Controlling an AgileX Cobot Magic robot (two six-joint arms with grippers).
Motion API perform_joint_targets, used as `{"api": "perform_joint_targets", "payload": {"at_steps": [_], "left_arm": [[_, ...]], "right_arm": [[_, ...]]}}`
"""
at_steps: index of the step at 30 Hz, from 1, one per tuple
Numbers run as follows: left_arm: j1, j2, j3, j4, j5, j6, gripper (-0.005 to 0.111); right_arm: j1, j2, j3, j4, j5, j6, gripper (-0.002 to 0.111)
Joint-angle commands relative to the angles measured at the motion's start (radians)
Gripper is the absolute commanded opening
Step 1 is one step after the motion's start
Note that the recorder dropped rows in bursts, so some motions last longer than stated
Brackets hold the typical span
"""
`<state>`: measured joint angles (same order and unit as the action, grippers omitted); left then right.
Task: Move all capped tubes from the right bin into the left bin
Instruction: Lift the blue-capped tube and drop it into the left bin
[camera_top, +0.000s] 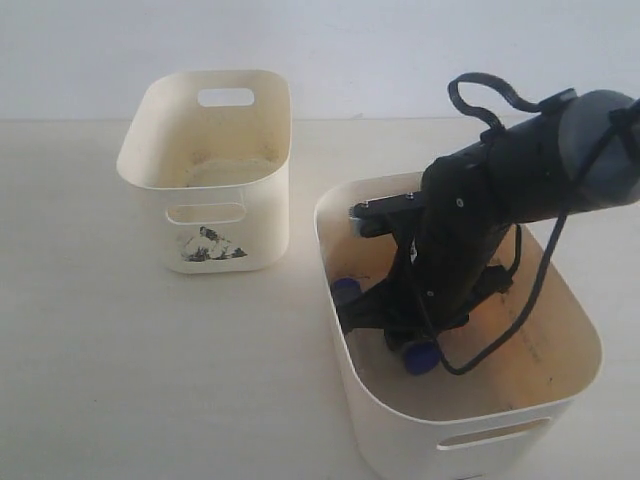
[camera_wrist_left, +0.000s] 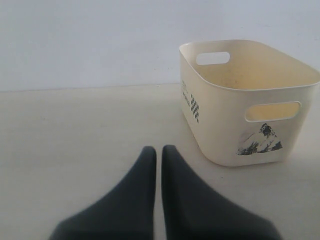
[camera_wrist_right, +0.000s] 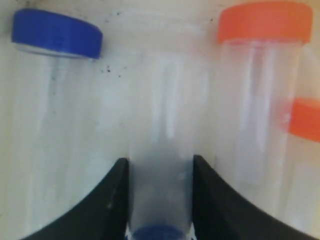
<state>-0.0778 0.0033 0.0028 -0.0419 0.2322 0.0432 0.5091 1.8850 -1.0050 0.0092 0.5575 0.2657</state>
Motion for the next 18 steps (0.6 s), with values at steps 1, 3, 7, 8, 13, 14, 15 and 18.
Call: {"api": "perform_joint_targets", "payload": {"at_steps": [1,3,7,8,13,14,15,18], "left_arm": [[-0.003,-0.003,-0.003,0.002,-0.005,-0.008,0.004],[-0.003,-0.003,-0.003,0.002,-0.005,-0.008,0.004],[-0.003,-0.003,-0.003,0.002,-0.005,-0.008,0.004],[-0.003,-0.003,-0.003,0.002,-0.005,-0.008,0.004],[-0.003,-0.003,-0.003,0.002,-0.005,-0.008,0.004],[-0.003,-0.003,-0.003,0.002,-0.005,-0.008,0.004],[-0.003,-0.003,-0.003,0.002,-0.005,-0.008,0.004],[-0.003,-0.003,-0.003,0.002,-0.005,-0.008,0.004]], "right_arm": [[0.001,-0.016,-0.008,-0.009,-0.004,-0.007,0.003],[0.001,-0.039,-0.039,-0.022,0.039,-0.009,0.0],[0.001,-0.132,-0.167,-0.022,0.239,-0.022,0.0],[0.001,-0.182,-0.218,-0.022,0.322,-0.049,0.0],[0.001,-0.339,-0.362,0.008,0.255,-0.152,0.0],[0.001,-0.341,-0.364,0.031,0.167,-0.189,0.0],[0.001,-0.337,-0.364,0.087,0.027,-0.252,0.0],[0.001,-0.284,-0.364,0.356,-0.237,-0.451,0.0]]}}
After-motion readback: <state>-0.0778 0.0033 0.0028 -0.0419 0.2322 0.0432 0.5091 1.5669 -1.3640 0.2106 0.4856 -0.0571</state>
